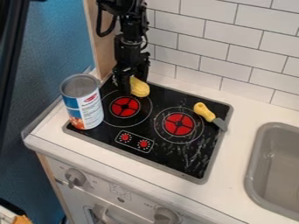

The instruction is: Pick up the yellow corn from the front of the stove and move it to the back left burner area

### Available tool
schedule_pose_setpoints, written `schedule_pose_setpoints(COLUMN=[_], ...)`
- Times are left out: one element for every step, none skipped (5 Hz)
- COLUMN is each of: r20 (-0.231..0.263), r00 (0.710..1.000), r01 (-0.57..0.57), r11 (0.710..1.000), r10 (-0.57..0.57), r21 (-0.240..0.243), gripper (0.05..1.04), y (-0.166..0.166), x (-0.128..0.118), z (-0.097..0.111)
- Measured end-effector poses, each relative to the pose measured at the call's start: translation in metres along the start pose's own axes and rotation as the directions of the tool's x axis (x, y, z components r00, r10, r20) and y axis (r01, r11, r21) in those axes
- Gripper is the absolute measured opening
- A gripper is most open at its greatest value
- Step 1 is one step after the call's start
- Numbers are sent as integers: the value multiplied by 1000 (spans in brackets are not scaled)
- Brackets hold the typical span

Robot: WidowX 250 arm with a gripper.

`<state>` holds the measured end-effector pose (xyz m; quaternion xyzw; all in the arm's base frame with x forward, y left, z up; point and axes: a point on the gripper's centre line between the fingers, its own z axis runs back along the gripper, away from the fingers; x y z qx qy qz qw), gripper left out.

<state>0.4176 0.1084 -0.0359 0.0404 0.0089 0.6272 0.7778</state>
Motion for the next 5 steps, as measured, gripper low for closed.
schedule_pose_setpoints(r20=[0, -17, 10, 56, 102], r00=[1000, 1000, 999, 998, 994], r01=[-10, 11, 32, 40, 74], r11=[1000, 1000, 996, 985, 964], r10=[10, -12, -31, -31, -49], r21=[8, -28, -89, -167, -254], gripper=[1007, 1001, 1001, 1001, 1001], y=[6, 6, 7, 12, 16], x=[-2, -7, -7, -10, -19], z=[-3, 4, 28, 64, 102])
